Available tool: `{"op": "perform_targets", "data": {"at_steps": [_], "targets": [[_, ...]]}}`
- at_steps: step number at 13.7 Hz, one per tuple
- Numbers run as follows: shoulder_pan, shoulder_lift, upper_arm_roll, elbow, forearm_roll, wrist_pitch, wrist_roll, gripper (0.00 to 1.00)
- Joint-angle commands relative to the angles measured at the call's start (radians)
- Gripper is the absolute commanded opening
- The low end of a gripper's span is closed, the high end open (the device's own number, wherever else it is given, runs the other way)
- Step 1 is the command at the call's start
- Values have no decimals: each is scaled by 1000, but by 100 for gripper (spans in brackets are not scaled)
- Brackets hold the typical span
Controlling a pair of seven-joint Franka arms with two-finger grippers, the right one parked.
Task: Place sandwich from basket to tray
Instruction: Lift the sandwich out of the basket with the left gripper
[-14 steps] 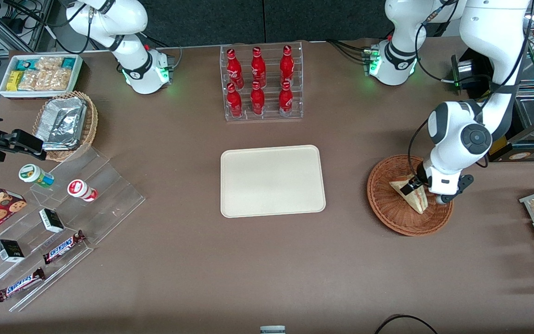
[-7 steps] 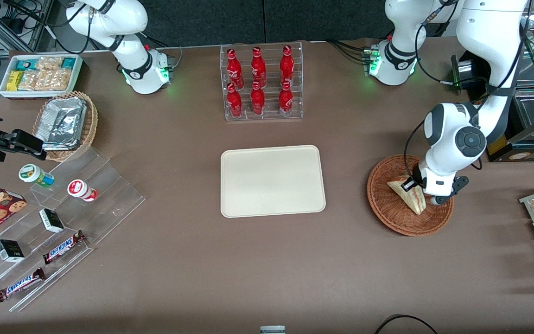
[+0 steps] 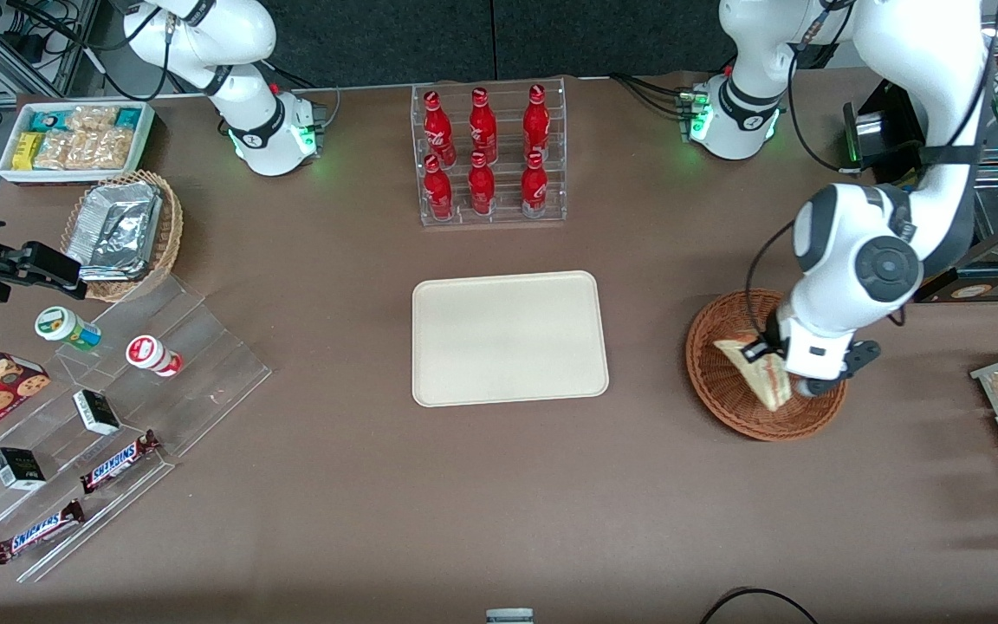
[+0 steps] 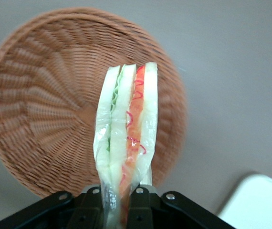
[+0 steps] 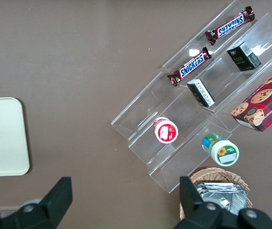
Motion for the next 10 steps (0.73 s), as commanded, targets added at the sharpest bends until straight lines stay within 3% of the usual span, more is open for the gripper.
{"op": "perform_targets", "data": {"at_steps": [1,7,10], "targets": [[-117,36,4,33,18,-15,-4,0],[-375,239,3,274,8,-41,-109,0],[-450,366,3,401,7,-42,-139,0]]}}
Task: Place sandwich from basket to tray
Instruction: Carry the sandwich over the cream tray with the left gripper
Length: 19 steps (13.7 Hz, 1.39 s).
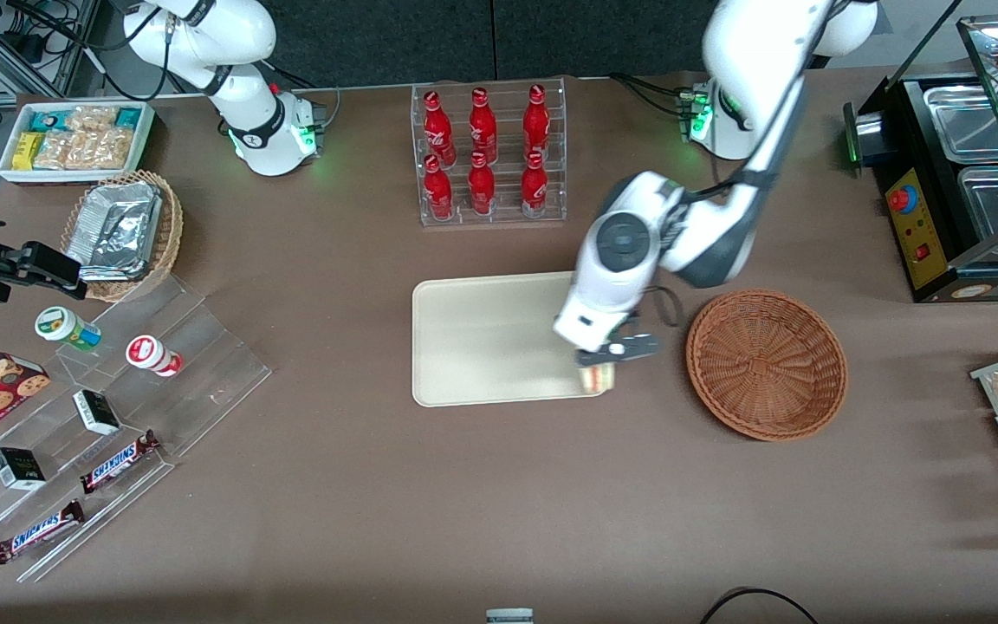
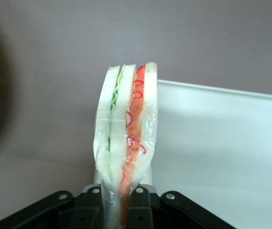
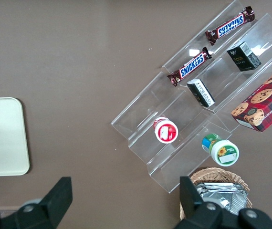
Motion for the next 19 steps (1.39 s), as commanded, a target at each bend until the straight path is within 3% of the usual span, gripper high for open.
{"op": "perform_targets", "data": {"at_steps": [1,6,13,14,15,16,19], "targets": [[-65,144,13,175,-12,-47,-20,0],[-143,256,13,292,-53,-48,-19,0],[-147,266,-8,292,-70,-48,-4,0],[-145,267,-8,290,-70,-47,-4,41],[-145,270,-10,290,-70,-47,-2,94],[-147,272,-8,290,-70,-47,-2,100],[-147,276,-10,290,-70,-44,-2,100]]}}
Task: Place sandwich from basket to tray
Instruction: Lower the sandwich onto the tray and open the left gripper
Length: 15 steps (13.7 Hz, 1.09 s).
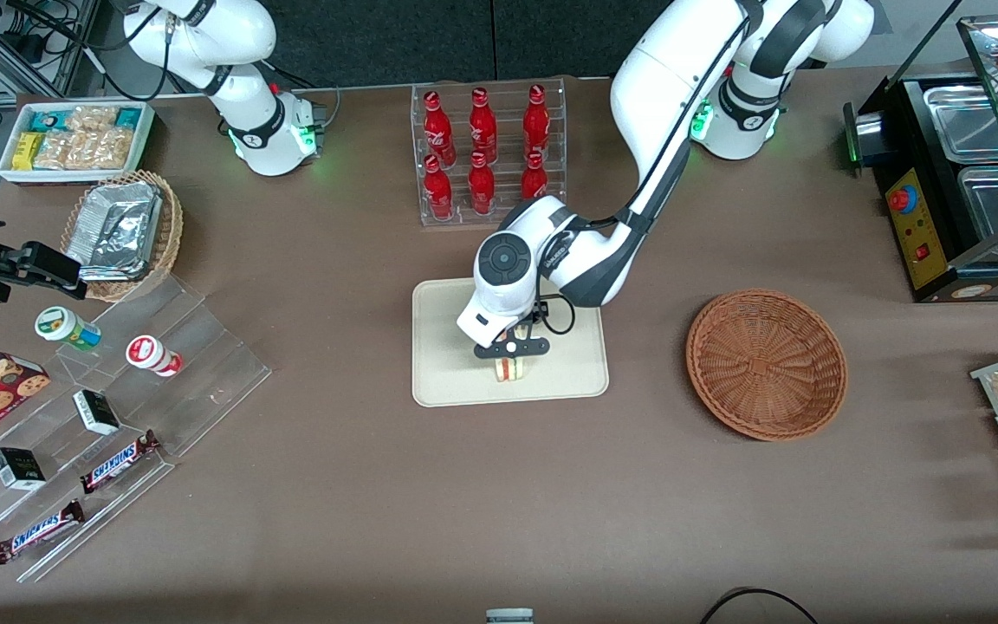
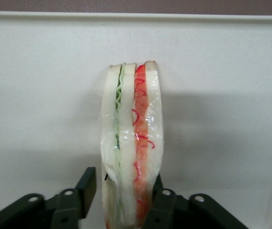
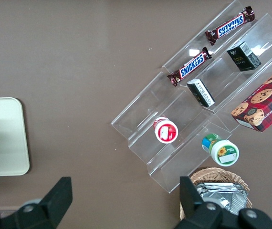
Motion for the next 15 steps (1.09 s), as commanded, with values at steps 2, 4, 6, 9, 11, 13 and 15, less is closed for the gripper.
{"op": "perform_targets", "data": {"at_steps": [2,4,6,9,11,13,15], "targets": [[-2,12,3,35,-17,-18,8,100],[-3,9,5,51,-14,-24,27,100],[12,-2,8,58,-10,-36,88,100],[38,-51,45,53,1,-96,241,100],[67,-95,56,44,1,-192,304,100],[119,-123,75,41,25,-236,305,100],[124,-155,143,19,29,-271,291,100]]}}
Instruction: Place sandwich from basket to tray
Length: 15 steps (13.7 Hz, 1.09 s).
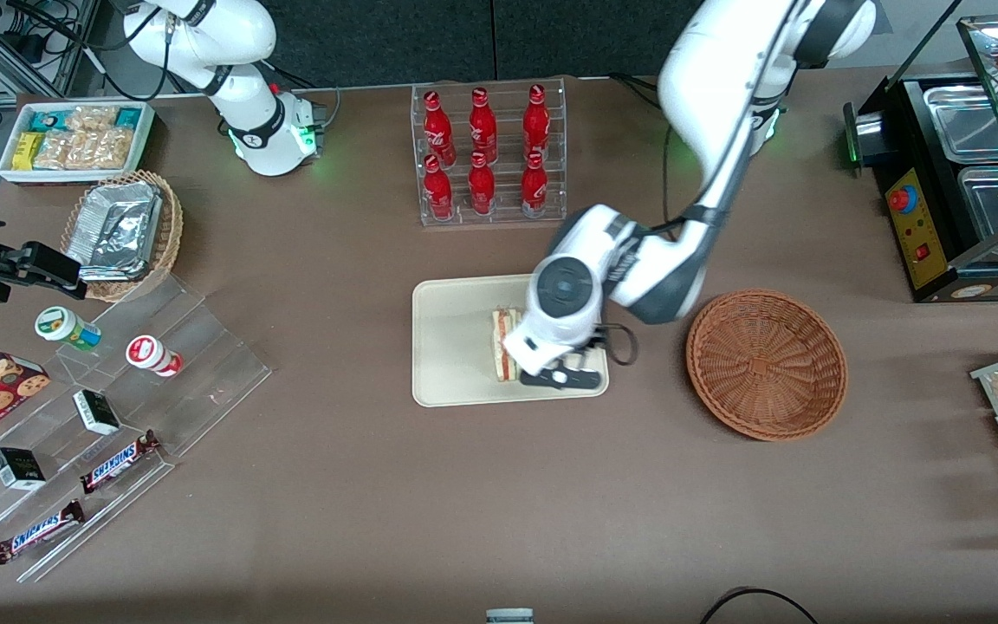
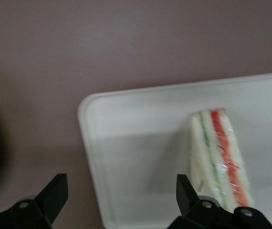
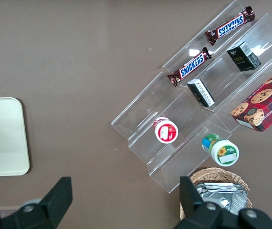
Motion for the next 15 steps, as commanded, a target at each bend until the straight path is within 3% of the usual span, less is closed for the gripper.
{"op": "perform_targets", "data": {"at_steps": [1,6,12,15], "targets": [[3,-62,78,-52,1,-32,30,100],[141,-135,83,-81,-27,-40,151,100],[284,-248,83,-95,-58,-182,316,100],[480,-401,-71,-223,-29,-185,342,100]]}}
